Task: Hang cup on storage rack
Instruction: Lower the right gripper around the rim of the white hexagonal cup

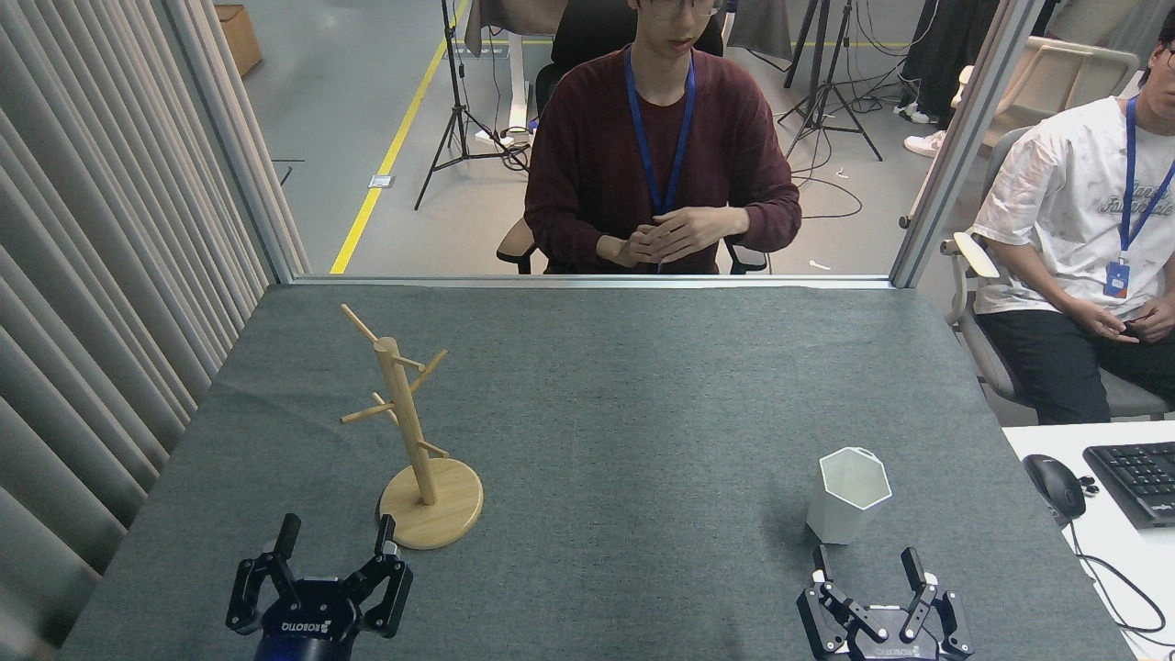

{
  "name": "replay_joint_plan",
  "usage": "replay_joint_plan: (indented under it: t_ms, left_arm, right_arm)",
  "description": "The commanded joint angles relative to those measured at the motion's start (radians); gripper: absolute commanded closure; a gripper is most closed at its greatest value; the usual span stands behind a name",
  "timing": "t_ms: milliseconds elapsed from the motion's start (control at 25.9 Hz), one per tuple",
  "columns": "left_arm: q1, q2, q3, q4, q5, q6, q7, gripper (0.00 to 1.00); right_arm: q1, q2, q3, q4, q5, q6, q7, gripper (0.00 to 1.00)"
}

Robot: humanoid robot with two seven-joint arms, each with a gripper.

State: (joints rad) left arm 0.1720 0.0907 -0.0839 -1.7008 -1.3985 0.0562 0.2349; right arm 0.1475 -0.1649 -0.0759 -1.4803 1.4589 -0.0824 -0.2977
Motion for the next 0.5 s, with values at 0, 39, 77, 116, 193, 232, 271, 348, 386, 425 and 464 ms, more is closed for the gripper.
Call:
replay_joint_plan:
  t_ms: [0, 39, 77, 116, 193, 232, 271, 348, 386, 425, 464]
  left_arm:
    - [0.0, 0.0, 0.0, 0.001, 0.001, -0.004, 0.0, 0.01]
    - [-0.003, 0.0, 0.0, 0.004, 0.003, -0.002, -0.003, 0.01]
    - [-0.005, 0.0, 0.0, 0.004, 0.003, -0.002, 0.0, 0.01]
    - [-0.003, 0.0, 0.0, 0.004, 0.003, -0.006, 0.001, 0.01]
    - [-0.005, -0.002, 0.0, 0.01, 0.004, -0.004, 0.004, 0.01]
    - [-0.005, -0.002, 0.001, 0.013, 0.004, -0.004, 0.004, 0.01]
    - [-0.005, 0.0, 0.0, 0.013, 0.004, -0.004, 0.004, 0.01]
    - [-0.005, 0.001, 0.001, 0.013, 0.003, -0.004, 0.004, 0.01]
    - [-0.005, 0.004, 0.001, 0.015, 0.003, -0.006, 0.004, 0.01]
    - [-0.005, 0.007, 0.001, 0.016, 0.003, -0.006, 0.004, 0.01]
    - [-0.003, 0.006, 0.003, 0.015, 0.003, -0.006, 0.004, 0.01]
  right_arm:
    - [0.001, -0.001, -0.015, 0.0, 0.0, -0.002, 0.0, 0.02]
    - [0.001, -0.001, -0.013, 0.0, 0.0, 0.0, 0.0, 0.02]
    - [0.0, -0.002, -0.015, 0.003, 0.0, 0.001, 0.0, 0.02]
    - [-0.008, -0.002, -0.015, 0.018, 0.001, 0.001, 0.0, 0.02]
    - [-0.037, -0.002, -0.012, 0.087, 0.008, 0.004, 0.0, 0.02]
    - [-0.075, -0.002, -0.01, 0.123, 0.011, 0.004, -0.001, 0.02]
    - [-0.115, -0.002, -0.008, 0.158, 0.012, 0.004, -0.001, 0.02]
    - [-0.157, -0.01, -0.008, 0.212, 0.012, 0.004, -0.001, 0.02]
    - [-0.17, -0.013, -0.008, 0.233, 0.012, 0.004, -0.001, 0.02]
    - [-0.184, -0.016, -0.01, 0.253, 0.011, 0.004, -0.003, 0.02]
    - [-0.198, -0.018, -0.008, 0.267, 0.011, 0.004, -0.003, 0.02]
